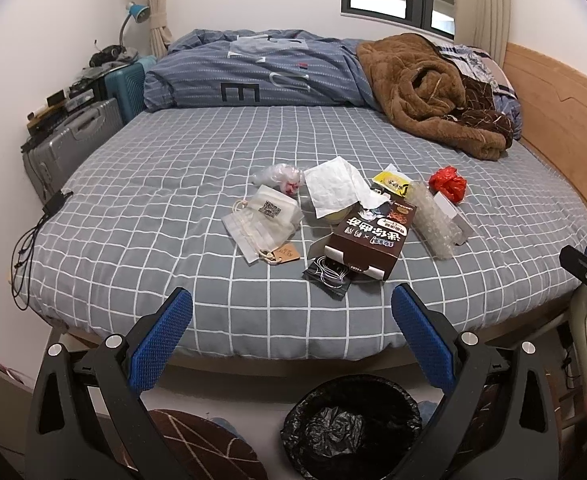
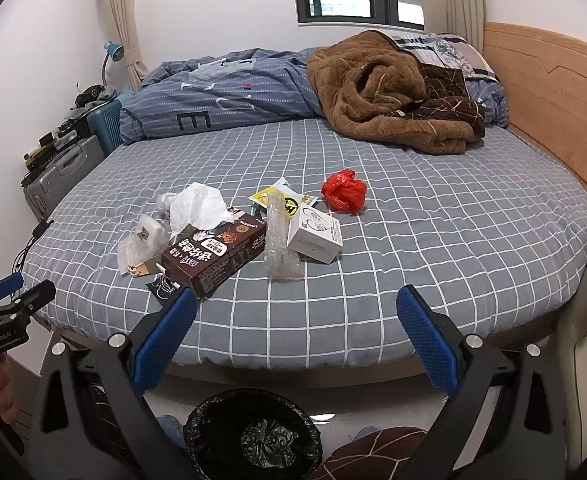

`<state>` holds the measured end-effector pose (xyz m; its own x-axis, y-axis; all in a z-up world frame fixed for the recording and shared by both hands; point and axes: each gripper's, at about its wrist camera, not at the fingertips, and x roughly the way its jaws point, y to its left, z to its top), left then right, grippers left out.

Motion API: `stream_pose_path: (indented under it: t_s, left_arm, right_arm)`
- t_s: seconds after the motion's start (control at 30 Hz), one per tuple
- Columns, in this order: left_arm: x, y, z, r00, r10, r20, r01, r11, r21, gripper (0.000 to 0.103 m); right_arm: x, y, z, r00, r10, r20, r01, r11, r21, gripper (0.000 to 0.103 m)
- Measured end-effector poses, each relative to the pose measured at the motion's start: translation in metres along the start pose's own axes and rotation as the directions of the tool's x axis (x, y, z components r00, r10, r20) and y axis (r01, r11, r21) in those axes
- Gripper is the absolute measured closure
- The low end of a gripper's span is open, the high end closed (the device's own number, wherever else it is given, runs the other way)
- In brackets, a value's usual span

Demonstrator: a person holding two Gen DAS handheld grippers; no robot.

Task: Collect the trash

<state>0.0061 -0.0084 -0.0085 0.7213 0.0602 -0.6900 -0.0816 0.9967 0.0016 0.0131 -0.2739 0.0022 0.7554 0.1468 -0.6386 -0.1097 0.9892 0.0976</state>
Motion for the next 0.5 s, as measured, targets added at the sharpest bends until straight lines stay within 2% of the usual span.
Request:
stream_pose_path:
  t_s: [0.5]
  left_arm:
    - [-0.0028, -0.0018, -0.0025, 1.0, -0.023, 0.012, 0.023, 1.0, -0.006, 0.006]
  right_arm:
    - [-0.0049, 0.0033, 0.0043, 1.0, 0.001, 0.003, -0.001, 1.0, -0.011, 0.007]
